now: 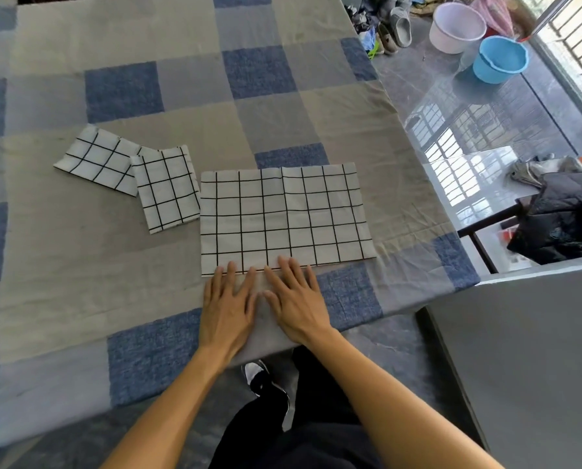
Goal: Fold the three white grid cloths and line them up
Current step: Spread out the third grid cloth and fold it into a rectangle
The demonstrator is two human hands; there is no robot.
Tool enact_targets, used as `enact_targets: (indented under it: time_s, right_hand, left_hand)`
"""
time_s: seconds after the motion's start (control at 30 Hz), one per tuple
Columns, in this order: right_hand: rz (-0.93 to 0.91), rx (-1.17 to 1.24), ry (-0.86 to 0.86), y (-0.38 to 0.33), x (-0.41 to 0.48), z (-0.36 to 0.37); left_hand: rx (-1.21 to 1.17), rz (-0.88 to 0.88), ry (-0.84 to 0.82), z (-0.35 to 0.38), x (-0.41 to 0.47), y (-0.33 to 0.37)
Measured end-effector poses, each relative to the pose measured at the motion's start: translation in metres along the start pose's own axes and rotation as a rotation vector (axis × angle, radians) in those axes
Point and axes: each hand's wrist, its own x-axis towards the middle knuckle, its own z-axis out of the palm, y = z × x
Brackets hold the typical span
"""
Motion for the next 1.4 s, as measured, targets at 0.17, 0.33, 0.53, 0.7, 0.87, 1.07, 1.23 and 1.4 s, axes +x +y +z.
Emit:
enact_targets:
  time_s: [0.17,0.33,0.53,0.7,0.87,1.07,1.23,1.4]
  right_hand:
    - [0.251,-0.041,0.062,0.064,-0.022,-0.014]
    - [0.323,-0.070,-0.006,0.100,-0.036,-0.033]
    - [0.359,0.010,0.097,0.088,-0.031,-0.032]
    - [0.348,-0.001,0.106,0.092,-0.033,-0.034]
    - [0.339,0.008,0.124,0.093,-0.033,-0.032]
    - [0.330,0.025,0.178,0.097,-0.029,-0.033]
    - [0.310,0.001,0.307,0.100,-0.022,-0.037]
    - [0.049,-0.030,0.372,0.086,-0.009,-0.044]
  left_hand:
    - [0.001,-0.076,-0.032,-0.010,-0.006,-0.027]
    - [0.028,-0.095,-0.049,-0.015,-0.005,-0.026]
    - [0.068,0.079,0.082,-0.027,0.008,0.003]
    - [0.073,0.349,0.192,-0.033,0.038,0.058]
    - [0.100,0.425,0.115,-0.026,0.058,0.088]
    - [0.071,0.428,0.151,-0.018,0.067,0.078]
    - [0.045,0.417,0.197,-0.019,0.070,0.076]
    - [-0.020,0.417,0.280,-0.025,0.074,0.079]
